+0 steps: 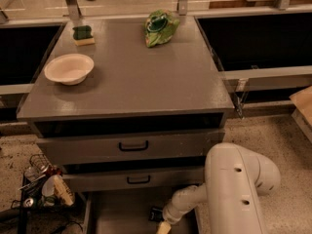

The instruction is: Pick rxbar blueberry from bottom drawer and place on counter

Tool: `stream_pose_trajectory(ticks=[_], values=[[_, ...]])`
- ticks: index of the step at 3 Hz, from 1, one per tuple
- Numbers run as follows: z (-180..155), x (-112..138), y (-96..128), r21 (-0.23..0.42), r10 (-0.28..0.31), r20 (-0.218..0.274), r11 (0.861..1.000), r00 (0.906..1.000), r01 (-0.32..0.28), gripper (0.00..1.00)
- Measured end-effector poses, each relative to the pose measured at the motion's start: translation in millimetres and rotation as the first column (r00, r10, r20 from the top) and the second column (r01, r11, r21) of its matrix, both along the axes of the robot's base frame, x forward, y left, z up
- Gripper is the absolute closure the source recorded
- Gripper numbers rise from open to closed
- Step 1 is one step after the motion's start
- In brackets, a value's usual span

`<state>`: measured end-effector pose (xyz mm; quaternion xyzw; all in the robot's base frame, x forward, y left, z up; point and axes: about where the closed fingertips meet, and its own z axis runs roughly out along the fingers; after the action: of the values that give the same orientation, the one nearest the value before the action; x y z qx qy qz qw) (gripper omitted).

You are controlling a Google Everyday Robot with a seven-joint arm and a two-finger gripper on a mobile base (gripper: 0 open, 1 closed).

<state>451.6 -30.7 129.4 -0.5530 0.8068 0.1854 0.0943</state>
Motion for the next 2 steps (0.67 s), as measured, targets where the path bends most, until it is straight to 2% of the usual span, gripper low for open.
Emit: stream_pose_trajectory(ticks=[1,2], values=[[-11.1,12.7,-4.2,-0.004,-0.04,-0.009,0.999,0.9992,0.04,0.0],[-11.3,12.4,-4.0,-0.004,-0.04,-0.01,0.999,0.9992,0.04,0.0]])
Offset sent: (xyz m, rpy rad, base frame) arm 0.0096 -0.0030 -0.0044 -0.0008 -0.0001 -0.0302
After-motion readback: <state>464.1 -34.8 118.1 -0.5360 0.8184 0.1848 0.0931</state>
